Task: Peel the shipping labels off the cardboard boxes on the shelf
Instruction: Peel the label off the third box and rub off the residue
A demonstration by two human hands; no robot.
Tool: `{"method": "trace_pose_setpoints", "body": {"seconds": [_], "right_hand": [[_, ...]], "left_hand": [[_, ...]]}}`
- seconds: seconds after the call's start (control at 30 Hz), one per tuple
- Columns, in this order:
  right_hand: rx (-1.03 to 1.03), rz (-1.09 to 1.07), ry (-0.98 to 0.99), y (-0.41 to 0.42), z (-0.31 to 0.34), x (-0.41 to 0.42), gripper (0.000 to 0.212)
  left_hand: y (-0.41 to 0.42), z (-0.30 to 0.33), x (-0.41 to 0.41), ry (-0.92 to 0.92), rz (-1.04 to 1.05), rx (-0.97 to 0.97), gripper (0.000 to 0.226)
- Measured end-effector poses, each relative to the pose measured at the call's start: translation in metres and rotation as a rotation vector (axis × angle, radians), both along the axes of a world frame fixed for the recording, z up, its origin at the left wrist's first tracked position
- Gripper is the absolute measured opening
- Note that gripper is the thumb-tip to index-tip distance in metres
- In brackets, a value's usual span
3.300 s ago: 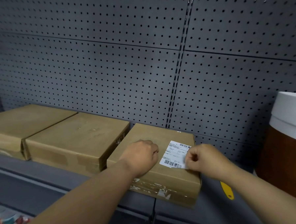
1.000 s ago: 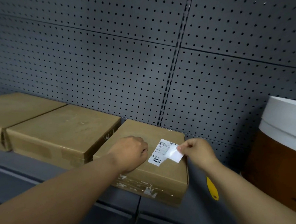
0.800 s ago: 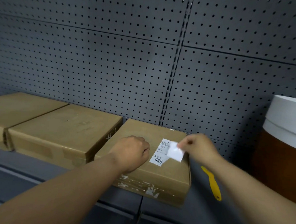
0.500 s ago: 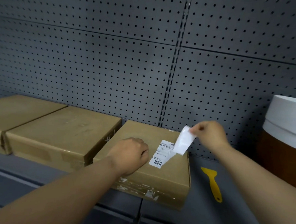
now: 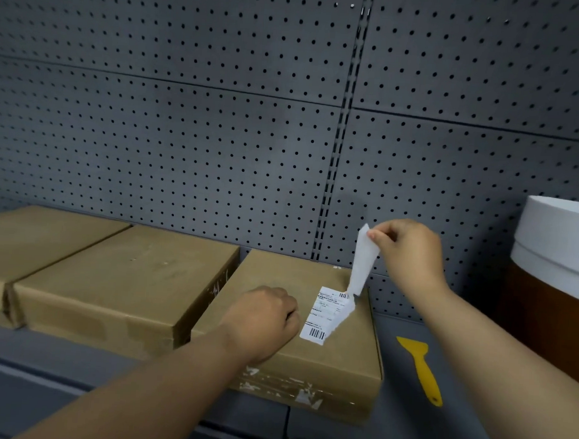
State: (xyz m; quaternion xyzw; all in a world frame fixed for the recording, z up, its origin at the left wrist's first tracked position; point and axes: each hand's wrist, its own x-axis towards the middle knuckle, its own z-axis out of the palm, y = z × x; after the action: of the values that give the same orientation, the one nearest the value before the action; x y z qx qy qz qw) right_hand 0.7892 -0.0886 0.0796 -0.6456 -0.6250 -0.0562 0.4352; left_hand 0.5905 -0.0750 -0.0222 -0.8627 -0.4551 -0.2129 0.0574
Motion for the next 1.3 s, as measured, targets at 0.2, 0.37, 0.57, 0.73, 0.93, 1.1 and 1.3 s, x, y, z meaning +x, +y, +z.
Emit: {"method": "trace_pose_setpoints", "body": {"seconds": [0.2, 0.37, 0.57, 0.73, 0.93, 1.1, 1.3], "right_hand": [[0.060, 0.131, 0.191, -0.016, 0.043, -0.036, 0.012], [-0.081, 0.241, 0.262, -0.023, 0.019, -0.060, 0.011], [-0.183, 0.285, 0.321, -0.014, -0.013, -0.080, 0.008], [-0.206, 0.254, 0.293, -0.010, -0.031, -0.090, 0.005], [-0.208, 0.203, 0.229, -0.008, -0.040, -0.093, 0.018], [-0.325, 0.199, 0.134, -0.016, -0.037, -0.069, 0.017], [-0.681, 0.315, -0.341, -0.030, -0.038, -0.035, 0.011]], "left_hand": [[0.002, 0.008, -0.005, -0.117, -0.006, -0.168, 0.040], [0.005, 0.024, -0.010, -0.863, -0.006, -0.614, 0.071], [0.005, 0.052, 0.000, -1.492, -0.211, -0.959, 0.045], [0.013, 0.061, -0.002, -1.586, -0.205, -1.001, 0.032], [0.020, 0.069, 0.003, -1.395, -0.012, -0.813, 0.031], [0.032, 0.076, -0.008, -1.173, 0.049, -0.563, 0.044], [0.035, 0.048, -0.023, -0.273, 0.004, -0.057, 0.015]]}}
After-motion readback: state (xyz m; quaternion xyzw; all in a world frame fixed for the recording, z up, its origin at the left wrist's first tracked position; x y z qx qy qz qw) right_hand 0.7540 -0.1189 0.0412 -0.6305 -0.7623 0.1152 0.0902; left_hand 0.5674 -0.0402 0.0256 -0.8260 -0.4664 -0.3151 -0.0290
